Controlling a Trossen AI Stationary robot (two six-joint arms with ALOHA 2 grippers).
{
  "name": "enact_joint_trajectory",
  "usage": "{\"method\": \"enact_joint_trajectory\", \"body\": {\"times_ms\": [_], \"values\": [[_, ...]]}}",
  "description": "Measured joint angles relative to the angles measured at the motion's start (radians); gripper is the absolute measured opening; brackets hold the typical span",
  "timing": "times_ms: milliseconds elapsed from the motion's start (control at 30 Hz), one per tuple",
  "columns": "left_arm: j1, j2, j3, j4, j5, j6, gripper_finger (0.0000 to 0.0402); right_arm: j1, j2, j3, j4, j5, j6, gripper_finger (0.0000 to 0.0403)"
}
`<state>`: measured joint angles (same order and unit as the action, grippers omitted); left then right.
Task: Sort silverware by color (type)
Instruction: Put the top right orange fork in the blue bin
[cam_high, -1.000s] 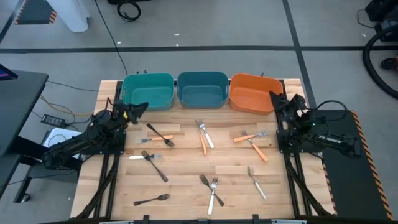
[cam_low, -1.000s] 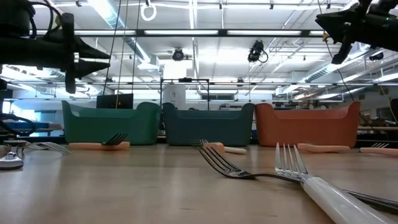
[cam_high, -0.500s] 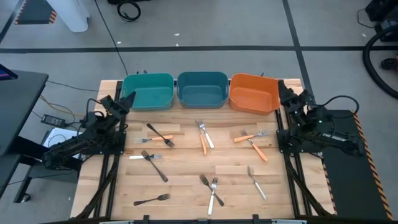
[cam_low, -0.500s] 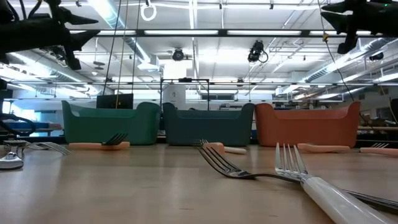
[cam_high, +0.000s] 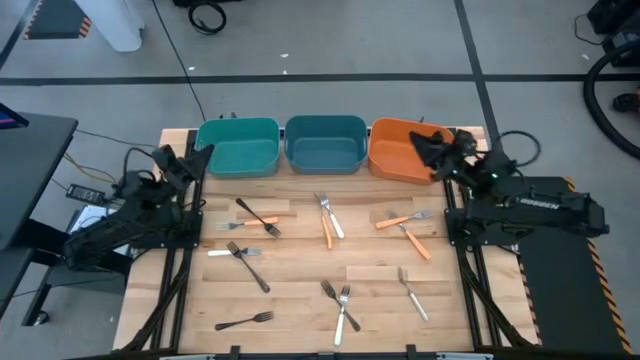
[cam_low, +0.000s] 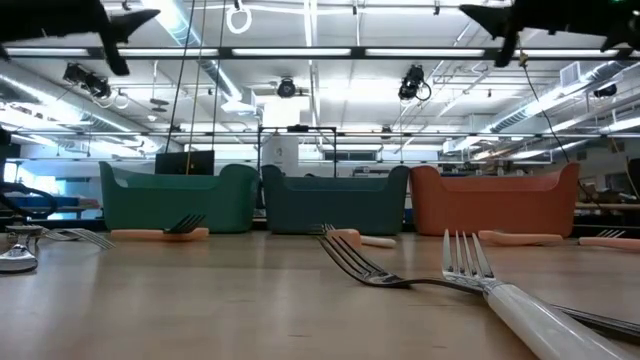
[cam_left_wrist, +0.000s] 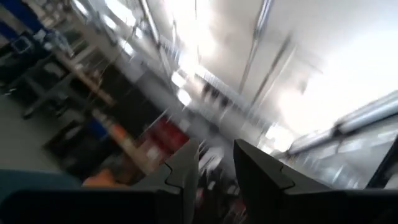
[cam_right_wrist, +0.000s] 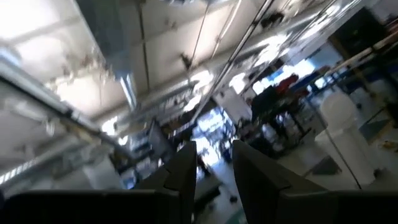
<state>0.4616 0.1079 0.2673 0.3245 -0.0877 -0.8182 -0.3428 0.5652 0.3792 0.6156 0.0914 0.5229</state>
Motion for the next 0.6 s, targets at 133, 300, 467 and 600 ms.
{"method": "enact_joint_trajectory", "body": {"times_ms": [133, 300, 467, 600], "values": [[0.0, 0.125, 0.196, -0.309, 0.019, 0.107, 0.011, 0.003, 0.141, 0.084, -0.128, -0.045, 0.0, 0.0112], [0.0, 0.28, 0.362, -0.512, 0.022, 0.216, 0.011, 0.041, 0.306, 0.181, -0.248, -0.117, 0.049, 0.0112], [-0.001, 0.387, 0.449, -0.61, 0.073, 0.293, 0.011, 0.111, 0.469, 0.247, -0.301, -0.145, -0.017, 0.0112], [-0.001, 0.431, 0.475, -0.65, 0.102, 0.307, 0.011, 0.143, 0.579, 0.28, -0.309, -0.142, 0.004, 0.0112]]}}
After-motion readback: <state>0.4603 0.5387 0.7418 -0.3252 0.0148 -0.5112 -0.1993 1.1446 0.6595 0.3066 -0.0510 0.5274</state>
